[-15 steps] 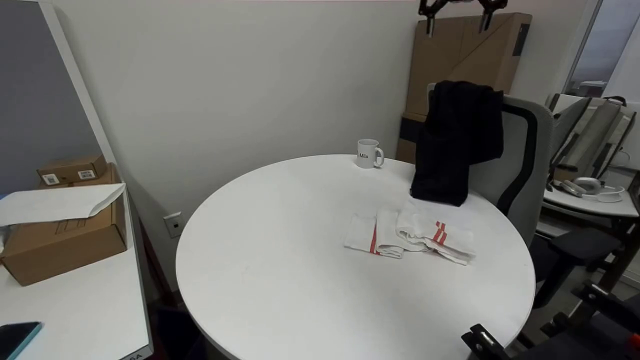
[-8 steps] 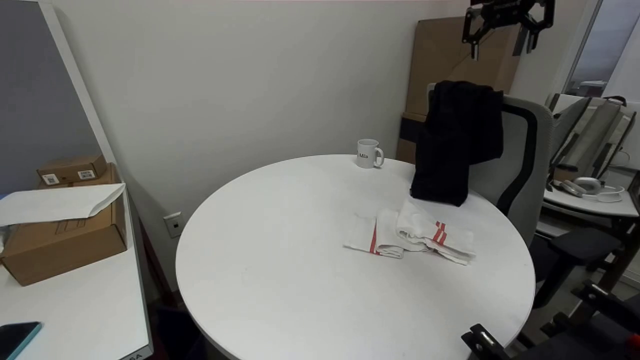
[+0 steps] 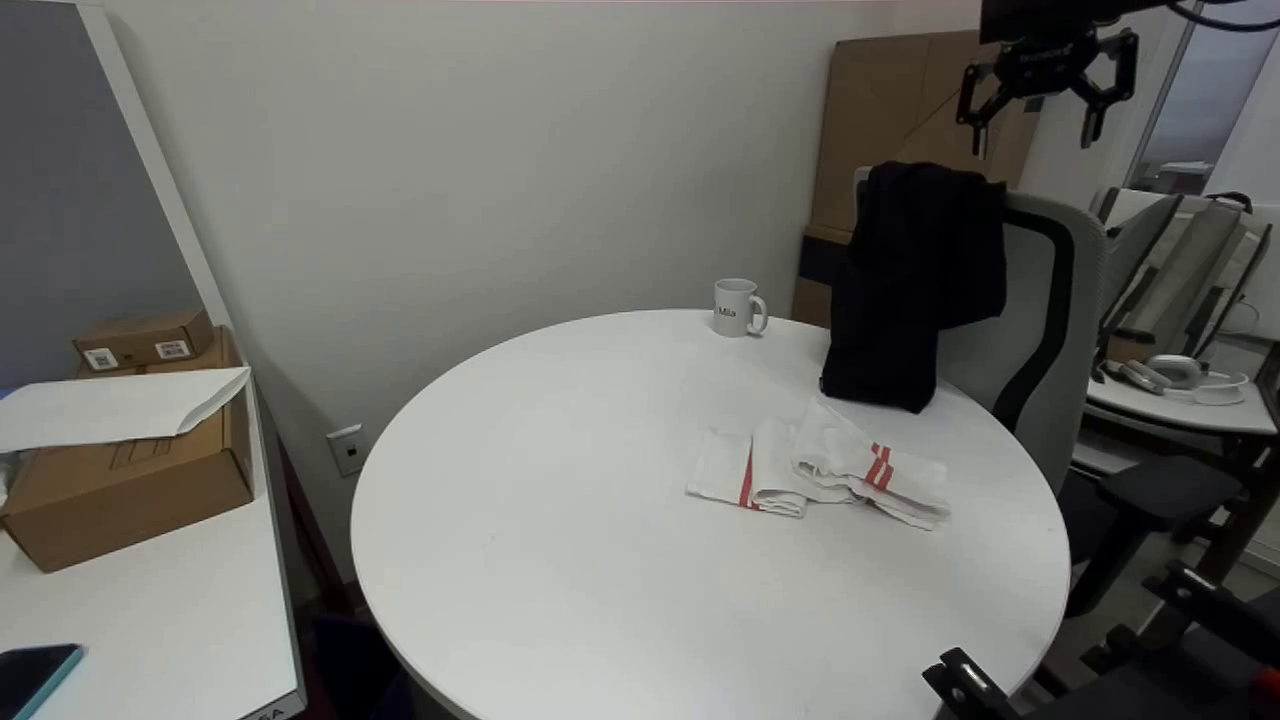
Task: Put the black towel on the table
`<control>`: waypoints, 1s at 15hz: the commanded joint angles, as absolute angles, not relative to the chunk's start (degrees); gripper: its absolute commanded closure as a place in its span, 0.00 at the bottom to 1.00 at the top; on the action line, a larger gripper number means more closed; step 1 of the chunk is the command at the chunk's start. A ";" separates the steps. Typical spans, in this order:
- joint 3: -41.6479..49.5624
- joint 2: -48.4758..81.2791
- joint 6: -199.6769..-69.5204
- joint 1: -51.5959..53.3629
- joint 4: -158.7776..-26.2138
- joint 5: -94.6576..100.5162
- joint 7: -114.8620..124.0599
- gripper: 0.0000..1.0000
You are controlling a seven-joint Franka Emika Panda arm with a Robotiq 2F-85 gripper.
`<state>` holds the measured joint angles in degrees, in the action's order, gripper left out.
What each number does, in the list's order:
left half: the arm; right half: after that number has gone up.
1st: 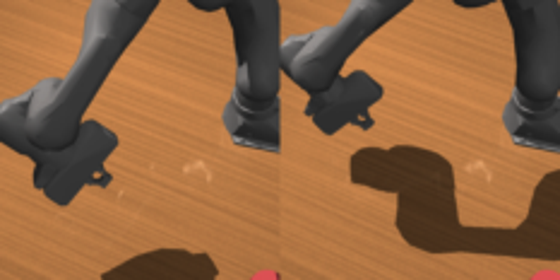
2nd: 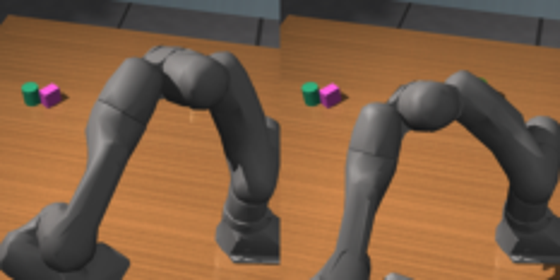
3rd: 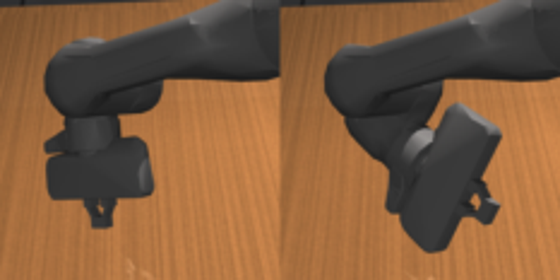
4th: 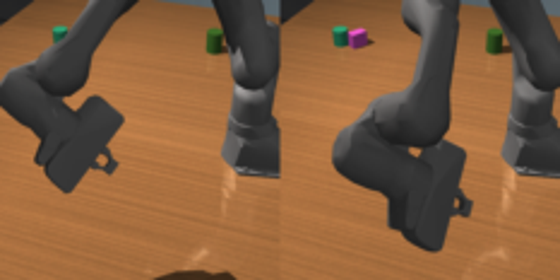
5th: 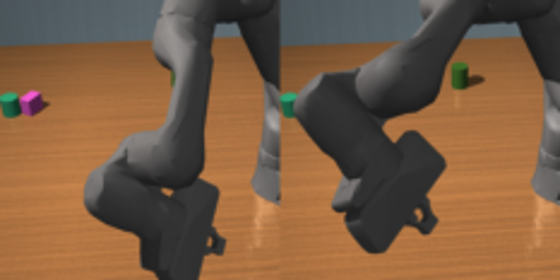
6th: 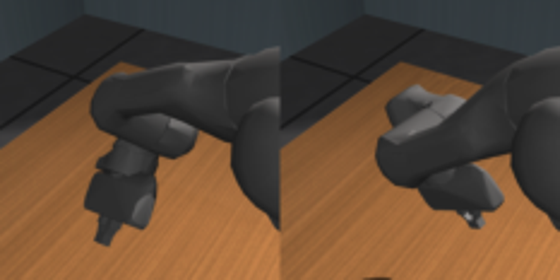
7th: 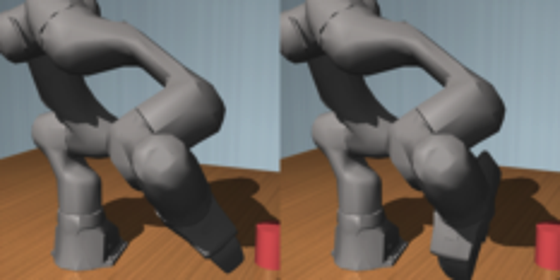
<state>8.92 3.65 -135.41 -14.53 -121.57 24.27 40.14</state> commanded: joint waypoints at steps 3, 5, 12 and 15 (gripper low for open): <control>8.99 13.81 -129.70 -11.22 -108.57 13.94 26.51 0.00; 9.92 17.18 -129.26 -9.71 -103.44 15.88 27.08 0.00; 14.88 25.48 -131.23 -6.86 -92.93 22.91 29.60 0.00; 16.52 27.58 -133.99 -7.63 -92.61 22.67 29.90 0.00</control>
